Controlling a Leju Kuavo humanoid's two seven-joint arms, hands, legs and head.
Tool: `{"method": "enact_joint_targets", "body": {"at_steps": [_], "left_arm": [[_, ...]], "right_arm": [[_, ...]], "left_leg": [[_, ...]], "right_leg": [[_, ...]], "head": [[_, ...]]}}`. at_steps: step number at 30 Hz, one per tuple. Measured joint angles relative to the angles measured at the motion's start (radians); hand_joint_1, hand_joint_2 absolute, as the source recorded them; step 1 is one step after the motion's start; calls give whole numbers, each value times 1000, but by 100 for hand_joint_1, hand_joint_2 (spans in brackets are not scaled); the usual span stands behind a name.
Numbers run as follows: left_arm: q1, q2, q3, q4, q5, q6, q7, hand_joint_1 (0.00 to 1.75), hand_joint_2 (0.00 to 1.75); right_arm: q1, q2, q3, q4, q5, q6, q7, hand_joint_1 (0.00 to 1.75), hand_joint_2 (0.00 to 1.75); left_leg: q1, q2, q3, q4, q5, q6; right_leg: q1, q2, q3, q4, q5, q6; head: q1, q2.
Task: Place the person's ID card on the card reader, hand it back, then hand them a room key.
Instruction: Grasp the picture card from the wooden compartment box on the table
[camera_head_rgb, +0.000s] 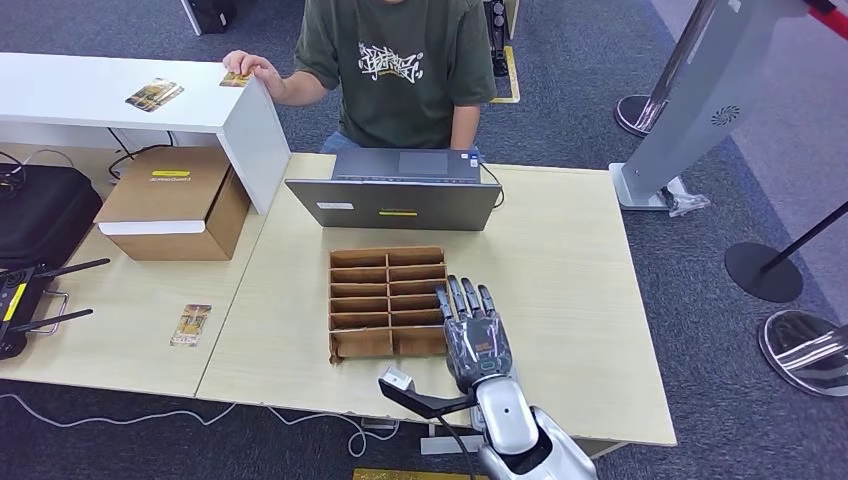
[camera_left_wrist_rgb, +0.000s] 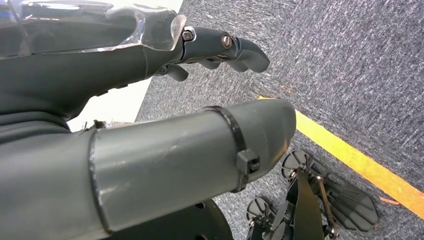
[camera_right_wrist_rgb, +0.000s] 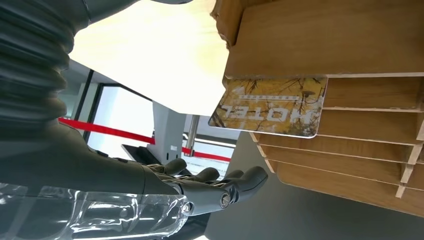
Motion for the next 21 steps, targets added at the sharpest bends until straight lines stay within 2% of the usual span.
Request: {"method": "enact_joint_targets", "body": {"at_steps": [8,21], "left_arm": [[0,-2,0,0,0,0,0,0,0],[0,-2,0,0,-3,-1,0,0,0]], "right_arm": [[9,-4,0,-32,1,37,-2,0,175],[6,-22,6,-45,-1,37,-22,0,175]], "left_leg": [[0,0,0,0,0,0],[0,0,0,0,0,0]], "right_leg": [[0,0,0,0,0,0],[0,0,0,0,0,0]], "head": [[0,0],[0,0]]}}
